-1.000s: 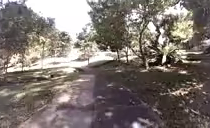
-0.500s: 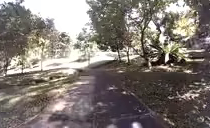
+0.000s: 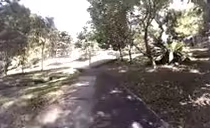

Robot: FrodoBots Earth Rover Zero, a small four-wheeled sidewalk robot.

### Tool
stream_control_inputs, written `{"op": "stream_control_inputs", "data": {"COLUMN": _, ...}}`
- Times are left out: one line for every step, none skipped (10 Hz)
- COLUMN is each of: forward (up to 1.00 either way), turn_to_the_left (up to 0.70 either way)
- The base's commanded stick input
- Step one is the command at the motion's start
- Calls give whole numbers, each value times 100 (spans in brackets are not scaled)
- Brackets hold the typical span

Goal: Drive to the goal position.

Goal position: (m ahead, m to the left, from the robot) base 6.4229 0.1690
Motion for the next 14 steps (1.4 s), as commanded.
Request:
{"op": "stream_control_inputs", "data": {"forward": 50, "turn_to_the_left": 0}}
{"op": "stream_control_inputs", "data": {"forward": 50, "turn_to_the_left": 0}}
{"op": "stream_control_inputs", "data": {"forward": 50, "turn_to_the_left": 0}}
{"op": "stream_control_inputs", "data": {"forward": 50, "turn_to_the_left": 0}}
{"op": "stream_control_inputs", "data": {"forward": 50, "turn_to_the_left": 0}}
{"op": "stream_control_inputs", "data": {"forward": 50, "turn_to_the_left": 0}}
{"op": "stream_control_inputs", "data": {"forward": 50, "turn_to_the_left": 0}}
{"op": "stream_control_inputs", "data": {"forward": 50, "turn_to_the_left": 0}}
{"op": "stream_control_inputs", "data": {"forward": 50, "turn_to_the_left": 0}}
{"op": "stream_control_inputs", "data": {"forward": 50, "turn_to_the_left": 0}}
{"op": "stream_control_inputs", "data": {"forward": 50, "turn_to_the_left": 0}}
{"op": "stream_control_inputs", "data": {"forward": 50, "turn_to_the_left": 0}}
{"op": "stream_control_inputs", "data": {"forward": 50, "turn_to_the_left": 0}}
{"op": "stream_control_inputs", "data": {"forward": 50, "turn_to_the_left": 0}}
